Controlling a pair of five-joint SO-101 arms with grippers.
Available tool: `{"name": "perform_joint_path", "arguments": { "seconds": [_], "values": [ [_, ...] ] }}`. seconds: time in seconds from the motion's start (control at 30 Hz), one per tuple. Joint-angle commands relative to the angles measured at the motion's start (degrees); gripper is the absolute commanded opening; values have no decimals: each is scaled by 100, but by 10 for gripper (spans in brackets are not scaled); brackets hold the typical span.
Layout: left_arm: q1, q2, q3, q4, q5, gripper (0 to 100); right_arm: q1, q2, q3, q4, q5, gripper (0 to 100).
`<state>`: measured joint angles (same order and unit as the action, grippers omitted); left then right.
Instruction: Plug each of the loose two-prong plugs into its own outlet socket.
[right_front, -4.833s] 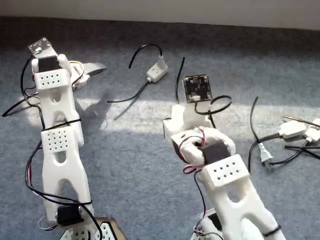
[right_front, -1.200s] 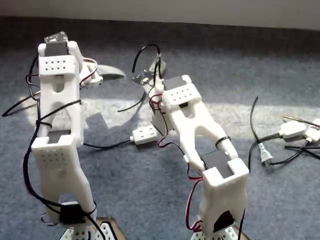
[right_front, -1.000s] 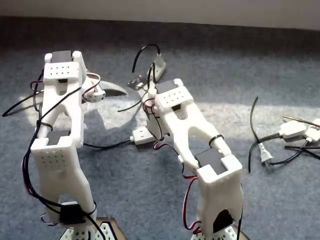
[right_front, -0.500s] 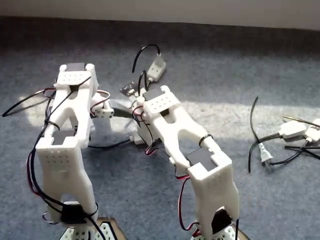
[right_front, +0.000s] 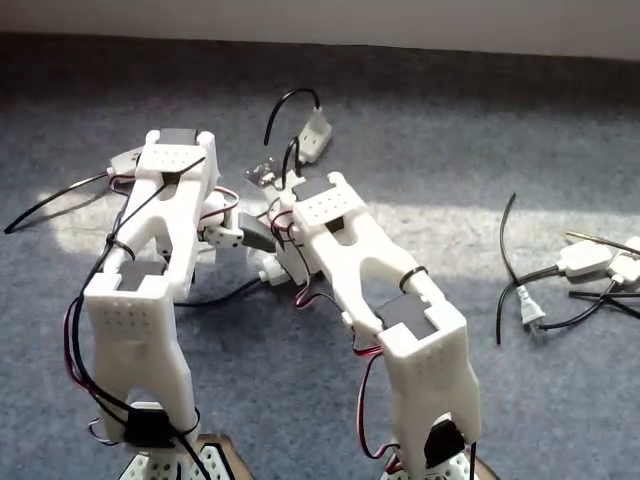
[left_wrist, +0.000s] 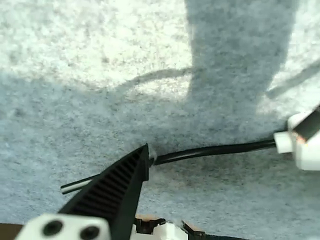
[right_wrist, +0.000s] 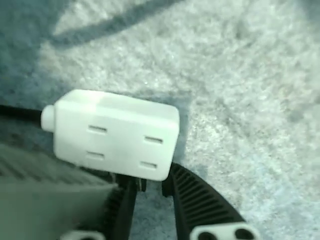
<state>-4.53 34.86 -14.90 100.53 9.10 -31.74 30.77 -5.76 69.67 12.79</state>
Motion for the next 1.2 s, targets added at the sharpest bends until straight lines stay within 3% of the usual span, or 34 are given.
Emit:
{"name": "perform_joint_path", "arguments": {
  "seconds": [0.0,0.47,0.7,0.97,1.1,1.17],
  "values": [
    [110,-312,163,35,-53,591,330,13,-523,-374,-26,80],
    [101,-365,163,35,-53,591,813,22,-787,-1112,-18,80],
    [4,-374,-470,53,-26,591,1042,-101,-1138,-418,-44,80],
    [-31,-374,-1833,70,-26,591,2527,-1024,-3160,1218,-26,80],
    [655,-374,-2053,70,-18,592,3495,-1288,-4084,1938,88,81],
    [1200,-374,-2053,70,-18,592,3855,-1288,-4268,2378,501,81]
  ]
}}
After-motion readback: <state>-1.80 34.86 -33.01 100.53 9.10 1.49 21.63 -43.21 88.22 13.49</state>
